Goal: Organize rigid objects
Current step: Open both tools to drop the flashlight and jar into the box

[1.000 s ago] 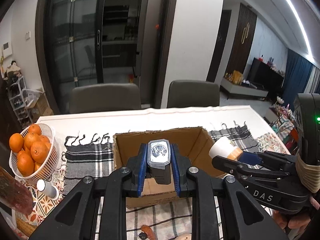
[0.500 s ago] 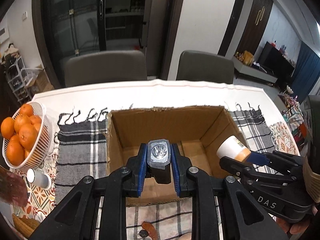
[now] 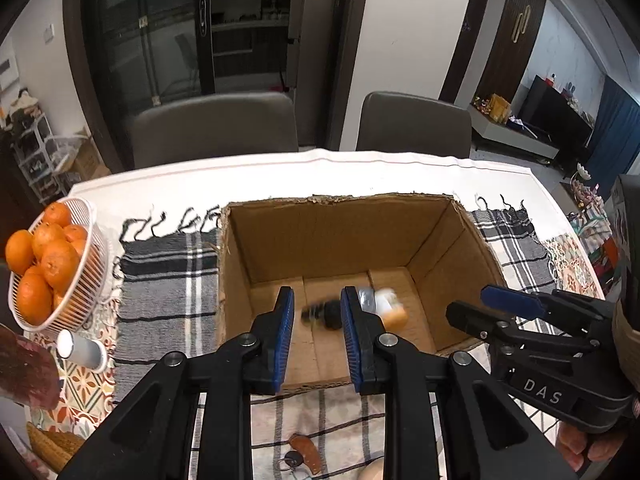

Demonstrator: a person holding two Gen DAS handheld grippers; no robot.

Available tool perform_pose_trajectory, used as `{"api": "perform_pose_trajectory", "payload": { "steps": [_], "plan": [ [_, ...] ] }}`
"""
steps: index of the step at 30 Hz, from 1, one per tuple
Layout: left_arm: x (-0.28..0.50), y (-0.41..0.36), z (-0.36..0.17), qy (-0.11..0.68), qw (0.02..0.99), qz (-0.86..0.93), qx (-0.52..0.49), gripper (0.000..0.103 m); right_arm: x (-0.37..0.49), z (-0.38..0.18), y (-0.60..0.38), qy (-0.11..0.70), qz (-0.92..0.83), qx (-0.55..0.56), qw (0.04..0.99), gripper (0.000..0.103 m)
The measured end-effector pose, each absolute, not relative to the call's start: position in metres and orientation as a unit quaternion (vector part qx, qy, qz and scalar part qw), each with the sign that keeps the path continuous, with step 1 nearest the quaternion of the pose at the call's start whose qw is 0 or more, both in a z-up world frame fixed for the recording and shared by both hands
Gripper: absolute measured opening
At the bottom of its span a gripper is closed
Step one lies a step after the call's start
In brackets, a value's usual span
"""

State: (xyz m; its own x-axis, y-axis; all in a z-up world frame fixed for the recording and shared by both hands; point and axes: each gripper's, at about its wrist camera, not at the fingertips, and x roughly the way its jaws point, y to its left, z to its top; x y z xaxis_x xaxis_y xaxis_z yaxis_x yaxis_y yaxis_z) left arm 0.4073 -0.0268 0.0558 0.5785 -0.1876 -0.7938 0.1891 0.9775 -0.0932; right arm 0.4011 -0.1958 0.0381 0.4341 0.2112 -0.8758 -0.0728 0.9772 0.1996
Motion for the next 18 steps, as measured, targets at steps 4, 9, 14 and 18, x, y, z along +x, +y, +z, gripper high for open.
{"api": "perform_pose_trajectory", "payload": {
  "steps": [4,9,14,18],
  "plan": [
    [0.391,-0.026,0.065,0.427,0.898,-0.106,0.008,0.027,0.389,0.046,-0.196,0.511,0.085,0.066,0.853,0.043],
    [0.367,-0.025,0.075,0.413,0.904,-0.109,0.007,0.029,0.366,0.060,-0.197,0.488,0.081,0.061,0.867,0.044],
    [0.341,-0.023,0.080,0.403,0.908,-0.111,0.012,0.032,0.341,0.073,-0.194,0.470,0.075,0.051,0.878,0.044],
    [0.324,-0.021,0.081,0.398,0.910,-0.112,0.022,0.036,0.323,0.078,-0.189,0.460,0.072,0.049,0.884,0.044]
  ]
}}
